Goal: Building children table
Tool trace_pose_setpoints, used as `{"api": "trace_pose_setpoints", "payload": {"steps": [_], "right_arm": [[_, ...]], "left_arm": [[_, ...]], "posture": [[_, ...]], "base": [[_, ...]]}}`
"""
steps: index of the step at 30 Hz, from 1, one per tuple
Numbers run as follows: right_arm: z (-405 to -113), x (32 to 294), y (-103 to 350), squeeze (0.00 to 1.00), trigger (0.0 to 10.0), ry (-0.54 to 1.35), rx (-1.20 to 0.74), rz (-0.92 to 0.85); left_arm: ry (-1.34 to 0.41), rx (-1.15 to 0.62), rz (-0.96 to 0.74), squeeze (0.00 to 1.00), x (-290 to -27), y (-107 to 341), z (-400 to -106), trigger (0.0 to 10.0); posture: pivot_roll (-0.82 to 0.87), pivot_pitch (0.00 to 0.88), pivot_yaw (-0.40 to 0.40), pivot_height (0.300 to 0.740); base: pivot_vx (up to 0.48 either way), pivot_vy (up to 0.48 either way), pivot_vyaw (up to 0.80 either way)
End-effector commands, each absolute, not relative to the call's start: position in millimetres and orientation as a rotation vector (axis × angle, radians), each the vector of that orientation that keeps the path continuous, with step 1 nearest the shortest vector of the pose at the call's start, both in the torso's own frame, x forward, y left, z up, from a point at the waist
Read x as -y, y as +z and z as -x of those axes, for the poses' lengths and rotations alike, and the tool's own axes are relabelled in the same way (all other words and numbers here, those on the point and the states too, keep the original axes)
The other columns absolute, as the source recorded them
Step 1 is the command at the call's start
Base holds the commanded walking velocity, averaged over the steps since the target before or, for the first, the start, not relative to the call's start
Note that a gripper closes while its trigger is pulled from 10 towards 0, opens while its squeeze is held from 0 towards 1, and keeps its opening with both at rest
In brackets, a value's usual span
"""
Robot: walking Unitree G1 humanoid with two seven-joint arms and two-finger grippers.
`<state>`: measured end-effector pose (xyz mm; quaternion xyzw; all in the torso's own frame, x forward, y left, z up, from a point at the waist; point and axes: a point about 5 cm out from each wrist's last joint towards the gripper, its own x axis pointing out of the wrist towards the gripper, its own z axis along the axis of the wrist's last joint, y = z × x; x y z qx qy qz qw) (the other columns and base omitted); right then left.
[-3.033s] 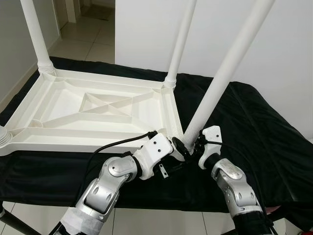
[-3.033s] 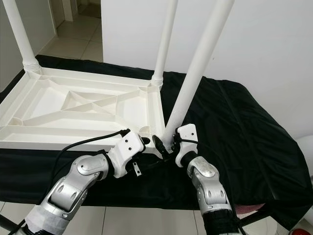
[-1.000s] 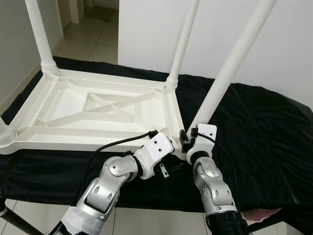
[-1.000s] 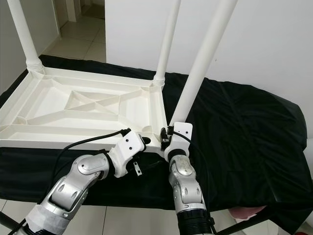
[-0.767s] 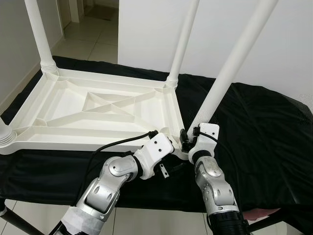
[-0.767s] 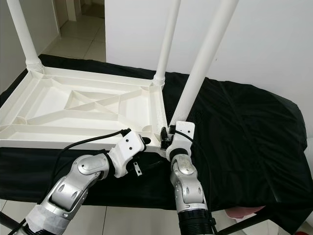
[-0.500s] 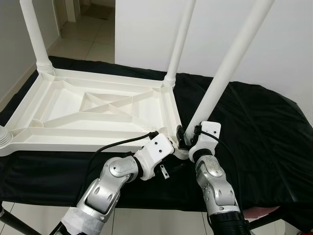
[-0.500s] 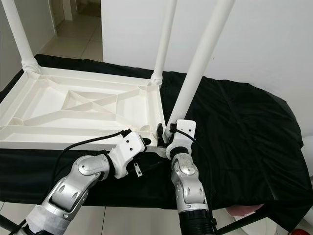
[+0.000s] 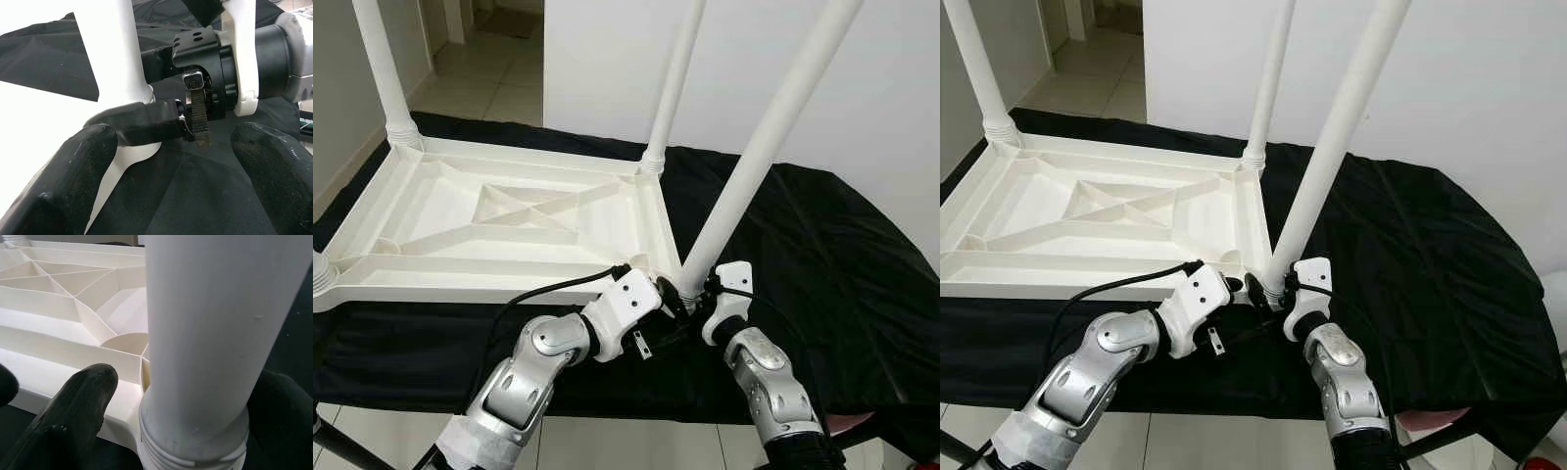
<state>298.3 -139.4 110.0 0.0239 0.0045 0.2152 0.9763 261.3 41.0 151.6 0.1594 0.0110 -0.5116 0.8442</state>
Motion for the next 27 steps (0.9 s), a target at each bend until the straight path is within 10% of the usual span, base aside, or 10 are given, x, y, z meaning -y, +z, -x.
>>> {"api": "trace_pose_setpoints", "payload": {"steps": [1,14,15,16,17,27], "right_arm": [[-302.4,145.6,111.6,0.00,10.0,0.471,0.007,-0.015],[-326.5,155.3,105.2,0.00,10.0,0.628,-0.048,0.096],[-328.1,153.5,103.4,0.00,4.7,0.656,-0.059,0.105],[-328.1,153.5,103.4,0.00,4.7,0.656,-0.059,0.105],[-329.0,151.9,102.2,0.00,0.0,0.681,-0.066,0.110],[-328.5,145.6,95.5,0.00,0.0,0.774,-0.081,0.094]], "left_arm": [[-1.061,0.005,-0.339,0.00,-38.0,155.7,-261.8,10.0],[-1.054,0.011,-0.344,0.00,-37.9,157.5,-263.7,10.0],[-1.051,0.011,-0.344,0.00,-38.4,157.7,-264.1,10.0],[-1.051,0.011,-0.344,0.00,-38.4,157.7,-264.1,10.0],[-1.048,0.012,-0.345,0.00,-38.6,158.0,-264.6,10.0],[-1.037,0.017,-0.342,0.00,-38.7,159.2,-265.6,10.0]], "posture": [[0.00,0.000,-0.145,0.740],[0.02,0.000,-0.146,0.740],[0.02,0.000,-0.147,0.740],[0.02,0.000,-0.147,0.740],[0.02,0.000,-0.149,0.740],[0.03,0.000,-0.154,0.740]], "base": [[0.000,0.000,0.00],[0.000,0.000,0.00],[0.000,0.000,0.00],[0.000,0.000,0.00],[0.000,0.000,0.00],[0.000,0.000,0.00]]}}
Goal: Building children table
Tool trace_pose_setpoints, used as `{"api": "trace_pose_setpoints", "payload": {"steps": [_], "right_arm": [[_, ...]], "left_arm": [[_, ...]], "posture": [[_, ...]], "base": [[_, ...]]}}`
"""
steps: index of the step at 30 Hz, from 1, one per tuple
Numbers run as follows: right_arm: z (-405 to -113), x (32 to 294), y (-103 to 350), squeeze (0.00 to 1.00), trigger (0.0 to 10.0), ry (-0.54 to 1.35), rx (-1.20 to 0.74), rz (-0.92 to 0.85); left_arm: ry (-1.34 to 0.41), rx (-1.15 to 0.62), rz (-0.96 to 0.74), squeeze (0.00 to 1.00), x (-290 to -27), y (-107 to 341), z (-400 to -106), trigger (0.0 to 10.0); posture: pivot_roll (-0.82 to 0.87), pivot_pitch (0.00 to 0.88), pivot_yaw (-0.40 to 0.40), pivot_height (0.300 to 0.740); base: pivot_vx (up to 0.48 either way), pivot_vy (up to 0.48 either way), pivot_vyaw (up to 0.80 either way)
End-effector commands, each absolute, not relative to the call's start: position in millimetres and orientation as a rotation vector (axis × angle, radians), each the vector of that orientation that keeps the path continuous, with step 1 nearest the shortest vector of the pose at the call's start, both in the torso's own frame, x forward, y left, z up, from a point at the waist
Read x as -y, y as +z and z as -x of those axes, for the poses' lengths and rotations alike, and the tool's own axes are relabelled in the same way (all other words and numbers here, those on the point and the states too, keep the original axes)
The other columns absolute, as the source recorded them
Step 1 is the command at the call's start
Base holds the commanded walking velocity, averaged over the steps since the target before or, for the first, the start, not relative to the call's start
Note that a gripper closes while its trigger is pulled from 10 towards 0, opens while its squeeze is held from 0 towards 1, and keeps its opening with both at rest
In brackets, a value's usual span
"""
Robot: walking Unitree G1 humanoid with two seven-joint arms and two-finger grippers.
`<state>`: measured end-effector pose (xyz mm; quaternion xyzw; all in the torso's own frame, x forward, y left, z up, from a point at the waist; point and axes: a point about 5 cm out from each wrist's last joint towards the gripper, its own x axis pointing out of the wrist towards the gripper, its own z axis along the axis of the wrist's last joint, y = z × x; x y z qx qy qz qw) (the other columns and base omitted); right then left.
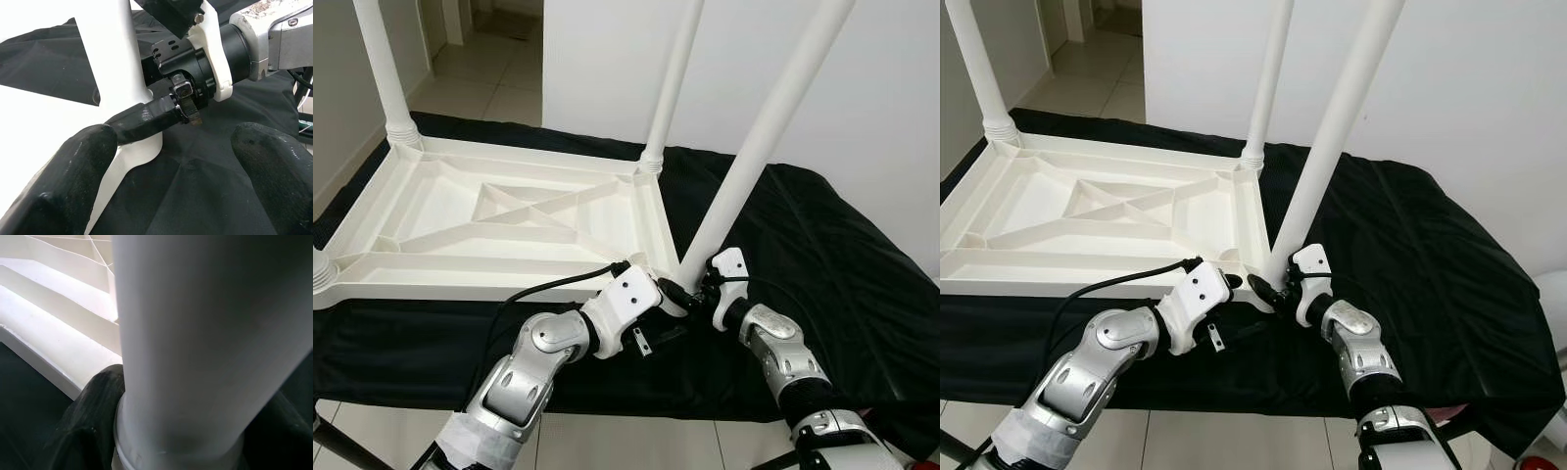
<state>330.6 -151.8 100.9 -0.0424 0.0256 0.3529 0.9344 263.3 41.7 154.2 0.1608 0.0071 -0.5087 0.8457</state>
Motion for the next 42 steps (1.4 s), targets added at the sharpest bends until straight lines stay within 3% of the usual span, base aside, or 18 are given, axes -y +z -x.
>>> {"api": "trace_pose_setpoints", "payload": {"steps": [1,2,3,9,19,23,29,37,38,42], "right_arm": [[-326.5,146.0,92.5,0.00,0.0,0.772,-0.091,0.082],[-326.5,146.0,92.5,0.00,0.0,0.772,-0.091,0.082],[-326.3,147.1,90.7,0.00,10.0,0.749,-0.098,0.065],[-324.3,145.0,91.3,0.00,10.0,0.694,-0.087,0.032],[-321.7,142.4,94.0,0.00,10.0,0.412,-0.085,-0.014],[-302.3,134.9,93.3,0.00,10.0,0.020,-0.097,-0.105],[-291.2,119.5,102.5,0.00,10.0,-0.017,-0.073,-0.105],[-288.5,119.8,108.4,0.00,10.0,-0.048,-0.091,-0.132],[-288.8,118.5,110.0,0.96,10.0,-0.039,-0.082,-0.127],[-288.9,117.0,112.1,1.00,10.0,-0.026,-0.074,-0.122]], "left_arm": [[-1.036,0.017,-0.339,0.00,-38.5,159.7,-265.5,10.0],[-1.036,0.017,-0.339,0.00,-38.5,159.7,-265.5,10.0],[-1.036,0.017,-0.336,0.00,-38.3,160.0,-265.2,10.0],[-1.036,0.016,-0.331,0.00,-37.8,160.2,-265.3,10.0],[-1.039,0.014,-0.328,0.00,-37.8,160.7,-265.2,10.0],[-1.051,0.011,-0.325,0.00,-34.9,159.5,-264.5,10.0],[-1.059,0.014,-0.319,0.00,-33.9,160.7,-265.9,10.0],[-1.057,0.016,-0.328,0.00,-35.2,161.6,-267.0,10.0],[-1.056,0.017,-0.329,0.00,-35.4,161.6,-267.2,10.0],[-1.055,0.018,-0.330,0.00,-35.3,161.8,-267.3,10.0]], "posture": [[0.02,0.000,-0.152,0.740],[0.02,0.000,-0.152,0.740],[0.01,0.000,-0.151,0.740],[0.01,0.000,-0.146,0.740],[-0.01,0.000,-0.140,0.740],[-0.02,0.000,-0.132,0.740],[-0.03,0.000,-0.126,0.740],[-0.02,0.000,-0.126,0.740],[-0.02,0.000,-0.126,0.740],[-0.02,0.000,-0.127,0.740]], "base": [[0.000,0.000,0.00],[0.000,0.000,0.00],[0.000,0.000,0.00],[0.000,0.000,0.00],[0.000,0.000,0.00],[0.000,0.000,0.00],[0.000,0.000,0.00],[0.000,0.000,0.00],[0.000,0.000,0.00],[0.000,0.000,0.00]]}}
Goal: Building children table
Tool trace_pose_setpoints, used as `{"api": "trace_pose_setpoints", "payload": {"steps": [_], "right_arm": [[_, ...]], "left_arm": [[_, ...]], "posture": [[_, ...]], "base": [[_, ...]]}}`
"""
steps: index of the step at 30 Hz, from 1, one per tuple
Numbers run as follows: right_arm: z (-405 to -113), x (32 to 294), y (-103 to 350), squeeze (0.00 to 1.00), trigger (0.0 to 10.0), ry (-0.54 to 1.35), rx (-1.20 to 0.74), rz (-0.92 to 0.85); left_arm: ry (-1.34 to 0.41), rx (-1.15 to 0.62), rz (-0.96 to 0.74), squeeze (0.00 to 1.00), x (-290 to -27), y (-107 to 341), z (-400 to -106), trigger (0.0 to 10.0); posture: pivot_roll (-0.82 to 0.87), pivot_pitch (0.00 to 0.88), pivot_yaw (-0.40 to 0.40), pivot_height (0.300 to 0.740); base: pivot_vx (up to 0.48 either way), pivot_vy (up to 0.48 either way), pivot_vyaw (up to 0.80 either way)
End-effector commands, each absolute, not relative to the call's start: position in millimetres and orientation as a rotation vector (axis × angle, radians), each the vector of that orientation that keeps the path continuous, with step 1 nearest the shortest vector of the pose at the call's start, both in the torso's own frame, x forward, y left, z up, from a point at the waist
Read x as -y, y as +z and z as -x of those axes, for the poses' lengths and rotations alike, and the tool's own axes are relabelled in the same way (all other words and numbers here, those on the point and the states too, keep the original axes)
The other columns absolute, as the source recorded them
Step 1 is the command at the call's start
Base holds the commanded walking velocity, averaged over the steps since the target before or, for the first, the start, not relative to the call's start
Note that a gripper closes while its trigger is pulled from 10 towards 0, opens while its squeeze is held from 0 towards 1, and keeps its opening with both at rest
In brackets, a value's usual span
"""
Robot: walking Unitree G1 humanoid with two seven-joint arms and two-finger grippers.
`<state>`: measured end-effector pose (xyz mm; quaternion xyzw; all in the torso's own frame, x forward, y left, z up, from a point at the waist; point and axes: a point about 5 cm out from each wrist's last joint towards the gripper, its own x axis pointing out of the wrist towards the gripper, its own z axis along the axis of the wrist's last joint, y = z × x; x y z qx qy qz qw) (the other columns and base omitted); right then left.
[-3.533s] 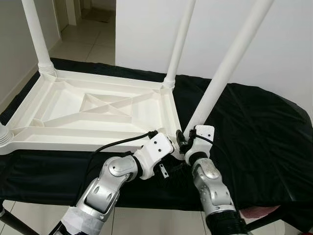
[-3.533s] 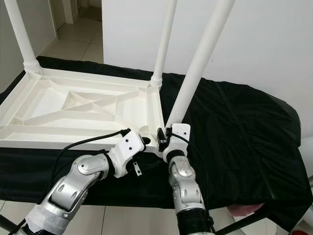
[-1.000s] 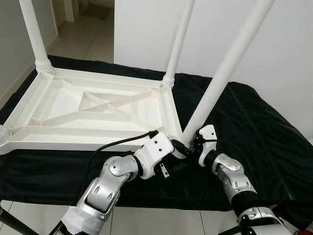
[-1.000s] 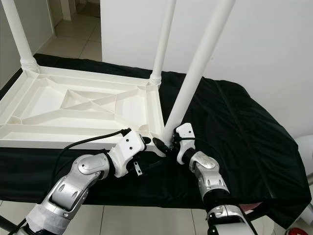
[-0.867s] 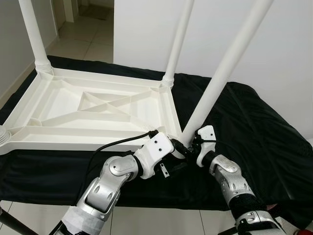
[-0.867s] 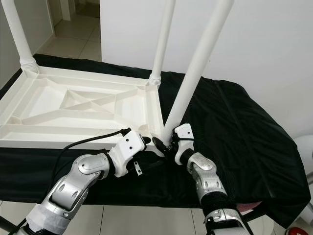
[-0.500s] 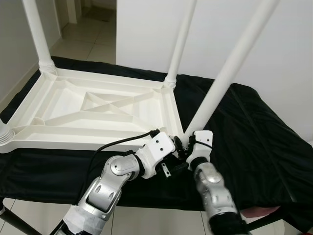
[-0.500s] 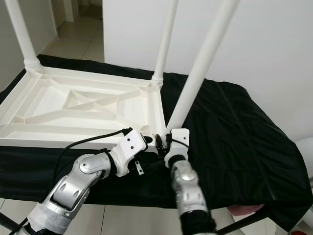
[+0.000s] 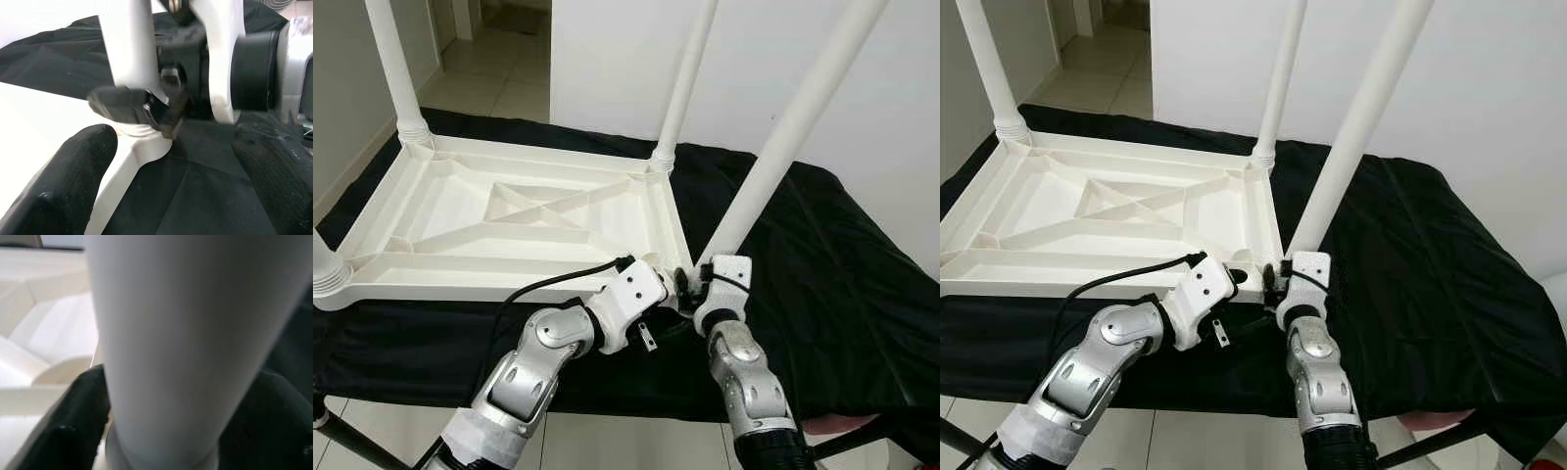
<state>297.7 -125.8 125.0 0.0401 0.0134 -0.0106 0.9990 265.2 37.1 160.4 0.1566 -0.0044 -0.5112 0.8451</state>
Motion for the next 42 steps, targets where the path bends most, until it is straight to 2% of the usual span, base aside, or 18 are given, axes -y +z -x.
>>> {"api": "trace_pose_setpoints", "payload": {"steps": [1,5,11,12,13,14,15,22,29,30,31,32,33,34,35,42], "right_arm": [[-289.2,117.1,112.5,1.00,10.0,-0.018,-0.069,-0.127],[-289.9,119.4,113.9,1.00,10.0,0.016,-0.051,-0.137],[-292.1,121.9,120.0,1.00,10.0,0.201,0.001,-0.099],[-293.3,124.4,120.1,0.28,10.0,0.246,0.006,-0.084],[-294.9,127.9,120.1,0.10,10.0,0.289,0.007,-0.071],[-296.1,130.6,120.1,0.10,10.0,0.317,0.008,-0.062],[-298.2,134.7,120.7,0.00,10.0,0.350,0.016,-0.033],[-309.2,148.5,125.2,0.00,10.0,0.446,0.054,0.039],[-317.5,150.2,126.9,0.00,10.0,0.535,0.056,0.059],[-320.4,149.3,126.5,0.00,7.9,0.567,0.046,0.057],[-320.4,149.3,126.5,0.00,7.9,0.567,0.046,0.057],[-323.4,148.5,125.5,0.00,4.1,0.598,0.040,0.071],[-325.5,147.8,124.2,0.00,1.9,0.624,0.030,0.076],[-325.5,147.8,124.2,0.00,1.9,0.624,0.030,0.076],[-326.9,147.6,123.2,0.00,0.0,0.640,0.027,0.080],[-326.3,151.2,109.0,0.00,0.0,0.688,-0.046,0.094]], "left_arm": [[-1.055,0.019,-0.329,0.00,-35.3,162.1,-267.4,10.0],[-1.051,0.019,-0.328,0.00,-35.2,162.4,-267.9,10.0],[-1.049,0.021,-0.326,0.00,-34.5,162.7,-268.2,10.0],[-1.049,0.021,-0.326,0.00,-34.3,162.7,-268.3,10.0],[-1.049,0.022,-0.327,0.00,-34.1,162.7,-268.5,10.0],[-1.049,0.022,-0.328,0.00,-33.9,162.8,-268.7,10.0],[-1.048,0.023,-0.328,0.00,-33.9,162.9,-268.8,10.0],[-1.046,0.024,-0.328,0.00,-34.3,163.0,-269.1,10.0],[-1.042,0.025,-0.329,0.00,-34.9,163.6,-269.7,10.0],[-1.042,0.025,-0.329,0.00,-35.1,164.0,-269.4,10.0],[-1.042,0.025,-0.329,0.00,-35.1,164.0,-269.4,10.0],[-1.042,0.025,-0.330,0.00,-35.5,164.0,-269.0,10.0],[-1.042,0.024,-0.330,0.00,-35.8,163.8,-268.6,10.0],[-1.042,0.024,-0.330,0.00,-35.8,163.8,-268.6,10.0],[-1.043,0.023,-0.331,0.00,-36.0,163.7,-268.4,10.0],[-1.028,0.020,-0.335,0.00,-39.2,163.2,-268.1,10.0]], "posture": [[-0.02,0.000,-0.130,0.740],[-0.02,0.000,-0.131,0.740],[-0.02,0.000,-0.129,0.740],[-0.02,0.000,-0.129,0.740],[-0.02,0.000,-0.130,0.740],[-0.02,0.000,-0.130,0.740],[-0.02,0.000,-0.130,0.740],[-0.02,0.000,-0.133,0.740],[-0.01,0.000,-0.132,0.740],[-0.01,0.000,-0.131,0.740],[-0.01,0.000,-0.131,0.740],[0.00,0.000,-0.131,0.740],[0.00,0.000,-0.131,0.740],[0.00,0.000,-0.131,0.740],[0.00,0.000,-0.131,0.740],[0.02,0.000,-0.148,0.740]], "base": [[0.000,0.000,0.00],[0.000,0.000,0.00],[0.000,0.000,0.00],[0.000,0.000,0.00],[0.000,0.000,0.00],[0.000,0.000,0.00],[0.000,0.000,0.00],[0.000,0.000,0.00],[0.000,0.000,0.00],[0.000,0.000,0.00],[0.000,0.000,0.00],[0.000,0.000,0.00],[0.000,0.000,0.00],[0.000,0.000,0.00],[0.000,0.000,0.00],[0.000,0.000,0.00]]}}
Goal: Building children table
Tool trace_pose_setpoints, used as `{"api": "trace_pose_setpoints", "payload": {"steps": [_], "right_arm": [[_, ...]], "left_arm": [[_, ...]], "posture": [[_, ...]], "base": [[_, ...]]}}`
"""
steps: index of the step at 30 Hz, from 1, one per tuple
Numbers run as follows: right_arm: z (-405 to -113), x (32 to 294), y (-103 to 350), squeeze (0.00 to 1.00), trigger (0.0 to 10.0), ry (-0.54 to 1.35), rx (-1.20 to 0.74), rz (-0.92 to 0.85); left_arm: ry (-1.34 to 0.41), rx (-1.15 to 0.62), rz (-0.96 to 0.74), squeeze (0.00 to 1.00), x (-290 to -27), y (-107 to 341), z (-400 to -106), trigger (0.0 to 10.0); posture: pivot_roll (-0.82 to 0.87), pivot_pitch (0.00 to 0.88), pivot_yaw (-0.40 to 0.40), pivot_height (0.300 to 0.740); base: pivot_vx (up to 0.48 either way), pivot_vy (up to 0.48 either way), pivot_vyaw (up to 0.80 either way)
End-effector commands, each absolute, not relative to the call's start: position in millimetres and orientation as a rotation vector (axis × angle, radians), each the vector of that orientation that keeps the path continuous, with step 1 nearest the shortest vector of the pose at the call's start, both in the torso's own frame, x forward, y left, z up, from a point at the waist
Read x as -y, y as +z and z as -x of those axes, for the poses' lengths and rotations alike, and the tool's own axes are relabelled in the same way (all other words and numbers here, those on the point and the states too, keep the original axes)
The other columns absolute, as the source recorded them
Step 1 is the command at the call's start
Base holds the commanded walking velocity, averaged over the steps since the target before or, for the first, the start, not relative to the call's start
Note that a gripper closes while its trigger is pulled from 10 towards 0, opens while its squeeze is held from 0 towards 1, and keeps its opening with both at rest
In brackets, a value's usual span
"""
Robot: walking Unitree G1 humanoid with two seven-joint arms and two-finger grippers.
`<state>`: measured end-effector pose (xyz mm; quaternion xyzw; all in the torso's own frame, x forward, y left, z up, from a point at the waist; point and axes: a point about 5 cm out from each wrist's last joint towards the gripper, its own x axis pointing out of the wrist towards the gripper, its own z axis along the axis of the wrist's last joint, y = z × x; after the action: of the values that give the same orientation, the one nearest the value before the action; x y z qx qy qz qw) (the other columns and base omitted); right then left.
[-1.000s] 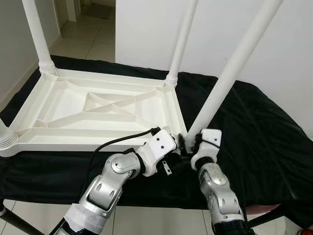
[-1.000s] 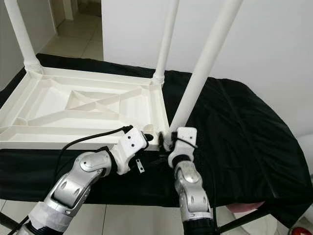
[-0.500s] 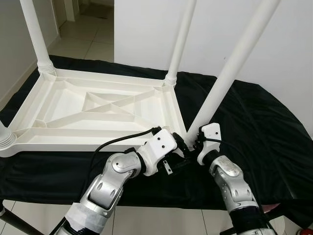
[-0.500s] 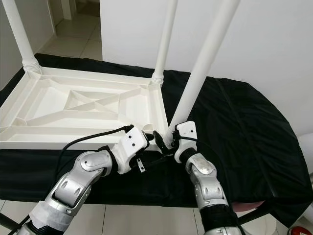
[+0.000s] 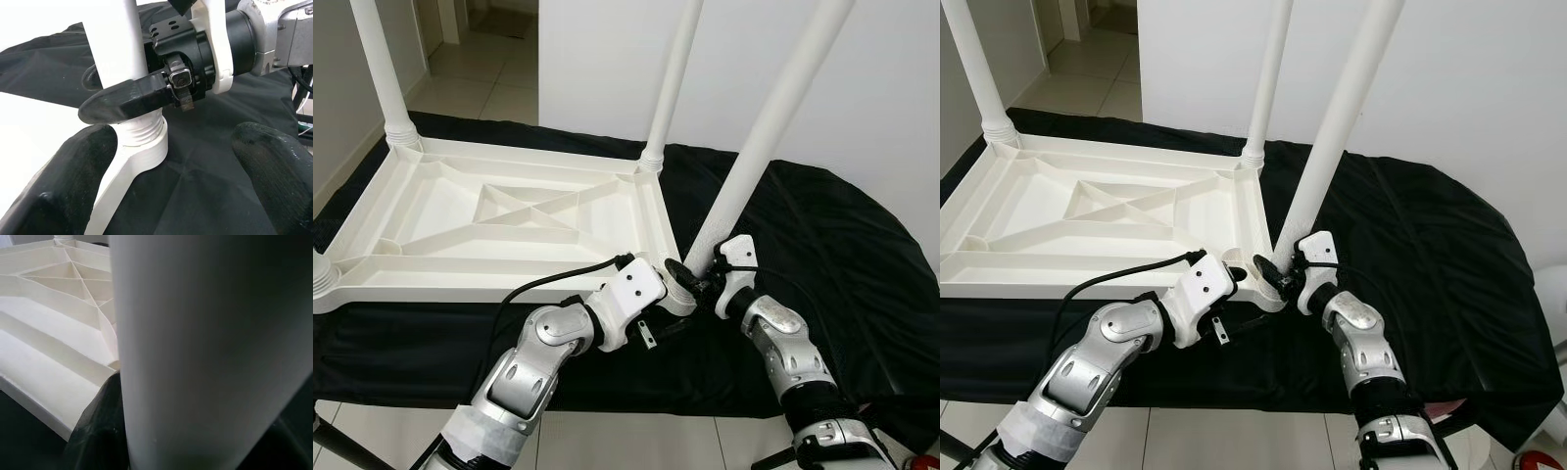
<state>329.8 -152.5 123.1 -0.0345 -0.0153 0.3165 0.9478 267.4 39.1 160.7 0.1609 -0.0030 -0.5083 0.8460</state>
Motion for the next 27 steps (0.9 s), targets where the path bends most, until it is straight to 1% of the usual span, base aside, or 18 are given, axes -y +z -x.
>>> {"api": "trace_pose_setpoints", "payload": {"steps": [1,6,7,8,9,11,12,13,15,18,20,21,22,23,24,25,27], "right_arm": [[-326.3,151.2,109.0,0.00,0.0,0.688,-0.046,0.094],[-323.5,154.1,103.5,0.00,0.0,0.691,-0.073,0.082],[-322.1,155.1,102.4,0.00,1.4,0.679,-0.080,0.072],[-322.1,155.1,102.4,0.00,1.4,0.679,-0.080,0.072],[-321.7,155.4,102.6,0.00,10.0,0.665,-0.078,0.055],[-321.7,155.0,104.1,0.00,10.0,0.630,-0.067,0.036],[-323.0,155.3,105.2,0.00,10.0,0.577,-0.066,0.028],[-323.0,155.3,105.2,0.00,10.0,0.577,-0.066,0.028],[-324.7,155.6,106.5,0.00,10.0,0.489,-0.064,0.021],[-324.7,155.6,106.5,0.00,10.0,0.489,-0.064,0.021],[-323.7,154.3,107.8,0.00,10.0,0.385,-0.069,-0.001],[-321.6,153.4,108.0,0.00,10.0,0.301,-0.084,-0.032],[-321.6,153.4,108.0,0.00,10.0,0.301,-0.084,-0.032],[-319.0,153.4,108.9,0.00,10.0,0.202,-0.090,-0.052],[-312.4,153.8,110.6,0.00,10.0,0.056,-0.092,-0.070],[-312.4,153.8,110.6,0.00,10.0,0.056,-0.092,-0.070],[-305.3,153.7,111.7,0.00,10.0,-0.046,-0.085,-0.060]], "left_arm": [[-1.028,0.020,-0.335,0.00,-39.2,163.2,-268.1,10.0],[-1.026,0.020,-0.335,0.00,-38.9,162.7,-267.7,10.0],[-1.028,0.021,-0.335,0.00,-38.5,162.5,-267.4,10.0],[-1.028,0.021,-0.335,0.00,-38.5,162.5,-267.4,10.0],[-1.031,0.021,-0.335,0.00,-38.0,162.3,-267.1,10.0],[-1.037,0.023,-0.337,0.00,-37.3,162.1,-266.6,10.0],[-1.039,0.022,-0.337,0.00,-36.8,162.0,-266.5,10.0],[-1.039,0.022,-0.337,0.00,-36.8,162.0,-266.5,10.0],[-1.042,0.022,-0.336,0.00,-36.2,161.7,-266.4,10.0],[-1.042,0.022,-0.336,0.00,-36.2,161.7,-266.4,10.0],[-1.046,0.022,-0.334,0.00,-35.2,161.2,-265.7,10.0],[-1.049,0.021,-0.333,0.00,-34.6,161.0,-265.3,10.0],[-1.049,0.021,-0.333,0.00,-34.6,161.0,-265.3,10.0],[-1.052,0.021,-0.332,0.00,-34.3,160.8,-265.2,10.0],[-1.056,0.020,-0.331,0.00,-34.0,160.5,-264.5,10.0],[-1.056,0.020,-0.331,0.00,-34.0,160.5,-264.5,10.0],[-1.058,0.020,-0.331,0.00,-33.7,160.4,-264.3,10.0]], "posture": [[0.02,0.000,-0.148,0.740],[0.02,0.000,-0.149,0.740],[0.01,0.000,-0.149,0.740],[0.01,0.000,-0.149,0.740],[0.01,0.000,-0.146,0.740],[0.01,0.000,-0.145,0.740],[0.01,0.000,-0.145,0.740],[0.01,0.000,-0.145,0.740],[0.00,0.000,-0.144,0.740],[0.00,0.000,-0.144,0.740],[0.00,0.000,-0.144,0.740],[0.00,0.000,-0.143,0.740],[0.00,0.000,-0.143,0.740],[0.00,0.000,-0.143,0.740],[-0.01,0.000,-0.144,0.740],[-0.01,0.000,-0.144,0.740],[-0.01,0.000,-0.144,0.740]], "base": [[0.000,0.000,0.00],[0.000,0.000,0.00],[0.000,0.000,0.00],[0.000,0.000,0.00],[0.000,0.000,0.00],[0.000,0.000,0.00],[0.000,0.000,0.00],[0.000,0.000,0.00],[0.000,0.000,0.00],[0.000,0.000,0.00],[0.000,0.000,0.00],[0.000,0.000,0.00],[0.000,0.000,0.00],[0.000,0.000,0.00],[0.000,0.000,0.00],[0.000,0.000,0.00],[0.000,0.000,0.00]]}}
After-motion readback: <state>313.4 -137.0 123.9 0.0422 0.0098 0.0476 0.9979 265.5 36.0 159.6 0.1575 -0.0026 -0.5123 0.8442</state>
